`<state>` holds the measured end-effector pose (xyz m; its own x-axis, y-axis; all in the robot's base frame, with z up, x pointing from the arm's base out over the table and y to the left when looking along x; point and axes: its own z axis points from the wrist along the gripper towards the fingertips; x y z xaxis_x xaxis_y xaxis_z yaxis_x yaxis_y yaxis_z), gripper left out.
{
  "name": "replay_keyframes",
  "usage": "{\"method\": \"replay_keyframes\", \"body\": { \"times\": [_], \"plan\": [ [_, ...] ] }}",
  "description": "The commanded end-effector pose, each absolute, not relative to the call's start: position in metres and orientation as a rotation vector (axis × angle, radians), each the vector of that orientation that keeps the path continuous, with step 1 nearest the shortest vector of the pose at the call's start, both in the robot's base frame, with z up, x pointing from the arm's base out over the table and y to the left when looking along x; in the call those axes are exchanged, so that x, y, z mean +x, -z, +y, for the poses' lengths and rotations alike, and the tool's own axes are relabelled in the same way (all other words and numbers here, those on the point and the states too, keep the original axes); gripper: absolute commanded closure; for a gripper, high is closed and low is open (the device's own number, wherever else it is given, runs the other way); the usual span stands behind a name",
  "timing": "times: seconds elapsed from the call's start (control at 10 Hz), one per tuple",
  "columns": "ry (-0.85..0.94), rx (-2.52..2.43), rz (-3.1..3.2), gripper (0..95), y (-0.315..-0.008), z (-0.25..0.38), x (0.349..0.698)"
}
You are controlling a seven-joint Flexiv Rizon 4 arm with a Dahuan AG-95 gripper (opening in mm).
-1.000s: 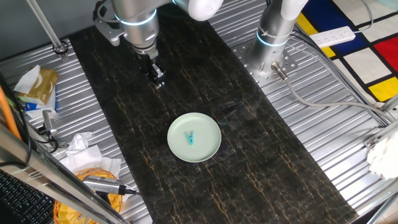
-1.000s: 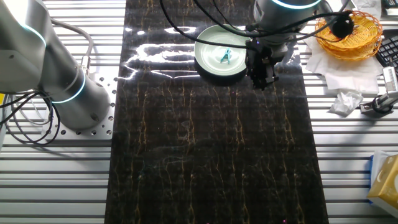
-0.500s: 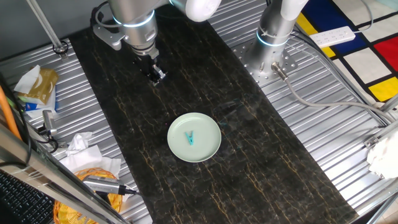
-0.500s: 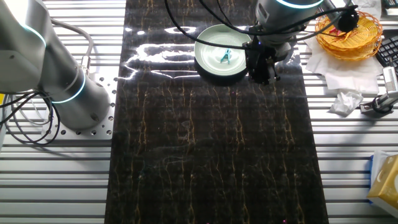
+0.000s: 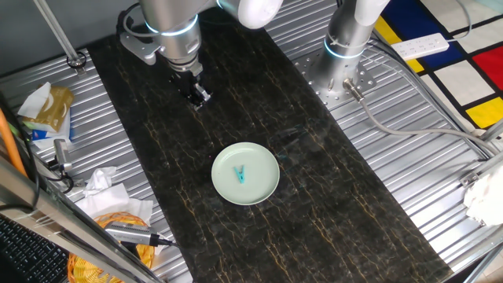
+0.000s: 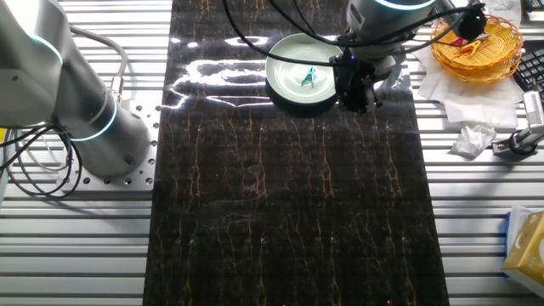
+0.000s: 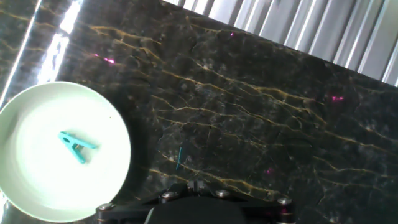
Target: Use a clamp
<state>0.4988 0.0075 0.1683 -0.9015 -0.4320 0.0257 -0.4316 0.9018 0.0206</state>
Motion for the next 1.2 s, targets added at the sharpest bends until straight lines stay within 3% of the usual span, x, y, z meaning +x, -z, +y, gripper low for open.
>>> {"method": "replay_keyframes", "body": {
  "times": [0.1,1.2],
  "plan": [
    [0.045,0.827,-3.01,95.0,-0.168,0.008,0.5],
    [-0.088,1.259,-2.83,95.0,-0.161,0.029,0.5]
  ]
}}
